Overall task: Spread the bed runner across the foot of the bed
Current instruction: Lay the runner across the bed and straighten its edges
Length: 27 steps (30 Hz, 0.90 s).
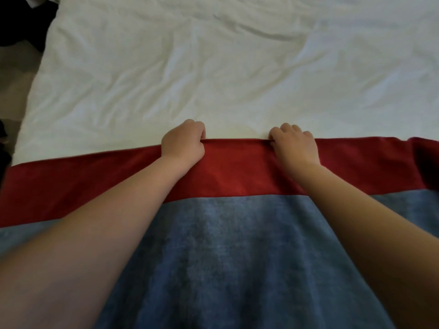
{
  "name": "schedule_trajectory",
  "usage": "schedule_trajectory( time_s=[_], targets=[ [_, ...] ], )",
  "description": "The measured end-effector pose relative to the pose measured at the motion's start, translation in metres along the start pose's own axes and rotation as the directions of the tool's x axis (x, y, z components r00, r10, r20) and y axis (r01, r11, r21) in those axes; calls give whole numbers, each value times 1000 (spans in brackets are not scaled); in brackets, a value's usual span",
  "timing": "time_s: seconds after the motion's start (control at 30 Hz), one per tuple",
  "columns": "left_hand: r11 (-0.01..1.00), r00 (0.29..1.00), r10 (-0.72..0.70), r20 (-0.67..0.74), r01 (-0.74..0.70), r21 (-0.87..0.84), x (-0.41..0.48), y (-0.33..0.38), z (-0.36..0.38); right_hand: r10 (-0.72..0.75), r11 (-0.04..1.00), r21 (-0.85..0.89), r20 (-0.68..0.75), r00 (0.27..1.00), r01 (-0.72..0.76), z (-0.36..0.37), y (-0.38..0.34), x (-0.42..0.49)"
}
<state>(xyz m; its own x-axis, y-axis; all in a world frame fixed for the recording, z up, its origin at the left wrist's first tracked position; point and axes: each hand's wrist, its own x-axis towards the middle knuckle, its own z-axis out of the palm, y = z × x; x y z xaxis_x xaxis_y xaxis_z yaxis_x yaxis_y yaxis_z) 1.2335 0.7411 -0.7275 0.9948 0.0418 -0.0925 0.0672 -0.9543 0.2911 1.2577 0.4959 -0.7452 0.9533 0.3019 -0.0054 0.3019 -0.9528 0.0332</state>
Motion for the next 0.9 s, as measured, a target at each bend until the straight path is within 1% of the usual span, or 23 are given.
schedule_trajectory(
  time_s=[0.13, 0.2, 0.33, 0.37, 0.43, 0.57, 0.6, 0.67, 0.73, 0.77, 0.9],
  targets=[
    [992, 993, 114, 26, -113, -51, 6, 29, 10, 111, 993, -52, 43, 993, -109, -6, 40, -14],
    [983, 984, 175, 29, -173, -62, 10, 44, 17, 140, 988, -66, 47, 989, -137, -7, 58, -16],
    [967, 966, 254, 56, -252, -42, 19, 76, 32, 169, 986, -4, 49, 984, -169, -5, 87, -14],
    [967, 964, 256, 69, -257, -7, 23, 82, 34, 160, 987, 5, 51, 986, -160, -2, 92, -12],
    [973, 972, 219, 83, -224, 56, 29, 90, 37, 137, 990, 20, 44, 990, -138, 6, 98, -5],
    [990, 996, 85, 24, -87, 115, 34, 101, 41, 124, 978, 166, 12, 992, -124, 14, 106, 5],
    [991, 998, 58, 5, -58, 122, 32, 107, 43, 100, 974, 203, 19, 995, -102, 15, 111, 4],
    [995, 1000, 17, -16, -15, 94, 30, 127, 48, 2, 971, 240, 36, 999, -10, 13, 129, 0],
    [999, 1000, 12, -21, -11, 41, 31, 154, 57, -96, 970, 228, 58, 994, 80, 11, 157, -5],
    [1000, 1000, 19, -23, -18, 16, 32, 170, 62, -115, 969, 226, 70, 991, 97, 11, 173, -7],
    [996, 997, 79, -2, -79, -32, 39, 234, 82, -78, 970, 239, 109, 991, 50, 12, 235, -14]
  ],
)
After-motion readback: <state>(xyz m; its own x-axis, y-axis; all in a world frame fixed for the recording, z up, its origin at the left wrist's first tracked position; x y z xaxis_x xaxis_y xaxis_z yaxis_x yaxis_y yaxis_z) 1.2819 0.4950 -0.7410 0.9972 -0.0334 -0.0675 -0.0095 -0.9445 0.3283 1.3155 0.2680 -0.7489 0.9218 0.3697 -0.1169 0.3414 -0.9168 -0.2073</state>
